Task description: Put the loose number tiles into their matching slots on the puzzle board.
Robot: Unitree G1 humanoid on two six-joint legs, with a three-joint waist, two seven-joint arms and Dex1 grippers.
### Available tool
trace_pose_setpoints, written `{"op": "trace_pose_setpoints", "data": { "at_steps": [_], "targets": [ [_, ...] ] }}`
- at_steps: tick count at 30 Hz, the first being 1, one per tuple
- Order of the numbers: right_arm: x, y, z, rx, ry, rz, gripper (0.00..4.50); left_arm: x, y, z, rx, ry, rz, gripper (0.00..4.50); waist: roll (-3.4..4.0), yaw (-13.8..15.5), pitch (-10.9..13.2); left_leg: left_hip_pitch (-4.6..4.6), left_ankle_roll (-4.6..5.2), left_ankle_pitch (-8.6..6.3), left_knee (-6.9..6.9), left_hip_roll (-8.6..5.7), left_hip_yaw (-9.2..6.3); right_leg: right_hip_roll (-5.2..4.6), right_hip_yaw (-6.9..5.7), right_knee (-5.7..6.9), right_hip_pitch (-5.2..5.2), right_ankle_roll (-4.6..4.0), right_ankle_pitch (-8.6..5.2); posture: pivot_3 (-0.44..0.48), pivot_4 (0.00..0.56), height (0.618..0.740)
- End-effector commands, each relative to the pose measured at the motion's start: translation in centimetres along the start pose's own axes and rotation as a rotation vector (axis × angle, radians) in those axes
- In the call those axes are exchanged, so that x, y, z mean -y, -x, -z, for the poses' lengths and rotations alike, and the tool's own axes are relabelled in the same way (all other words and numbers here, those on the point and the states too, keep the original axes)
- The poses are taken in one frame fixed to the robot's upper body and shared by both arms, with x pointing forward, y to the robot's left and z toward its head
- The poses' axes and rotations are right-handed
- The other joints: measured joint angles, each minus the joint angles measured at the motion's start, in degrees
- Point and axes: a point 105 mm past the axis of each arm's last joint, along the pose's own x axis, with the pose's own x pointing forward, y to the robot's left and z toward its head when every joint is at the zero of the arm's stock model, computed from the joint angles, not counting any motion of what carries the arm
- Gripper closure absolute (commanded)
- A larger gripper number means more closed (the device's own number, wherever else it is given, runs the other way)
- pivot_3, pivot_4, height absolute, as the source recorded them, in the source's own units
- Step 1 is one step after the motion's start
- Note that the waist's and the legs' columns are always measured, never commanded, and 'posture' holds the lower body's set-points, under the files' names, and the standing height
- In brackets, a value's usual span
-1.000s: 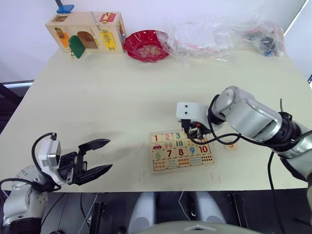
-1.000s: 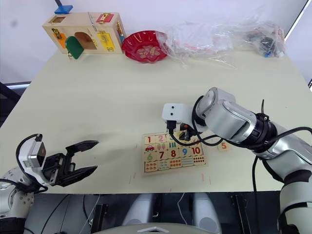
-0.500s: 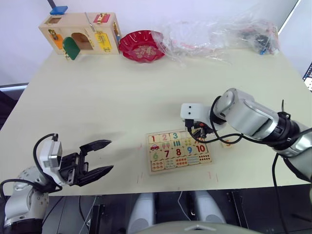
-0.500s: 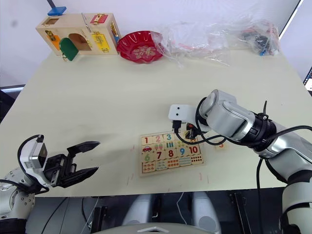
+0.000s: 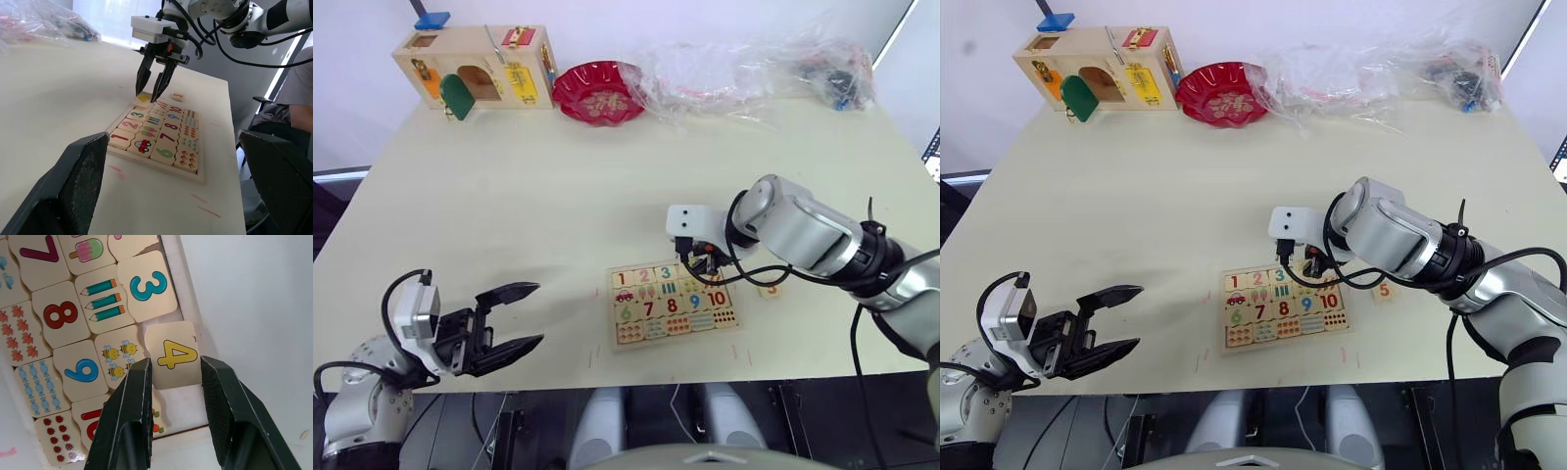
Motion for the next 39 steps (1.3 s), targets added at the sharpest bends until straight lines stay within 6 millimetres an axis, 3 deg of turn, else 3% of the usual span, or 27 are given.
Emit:
{"op": "trace_pose_setpoints", "data": {
  "at_steps": [1,39],
  "targets": [
    [0.09,0.45,-0.76,0.024,0.040,0.018,3.62,0.37,-0.11,-0.46,0.003,-0.022,0.018,0.00,0.00,0.00,0.00,0.00,0.00,0.00,0.00,0.00,0.01,0.01,0.00,0.00,0.00,0.00,0.00,0.000,0.150,0.740],
    [-0.38,-0.54,0.15,0.006,0.096,-0.019,3.62,0.46,0.08,-0.28,0.006,-0.020,0.011,0.00,0.00,0.00,0.00,0.01,0.00,0.00,0.01,0.00,0.00,0.04,0.00,0.01,0.00,0.00,0.00,0.000,0.150,0.740]
  ]
}}
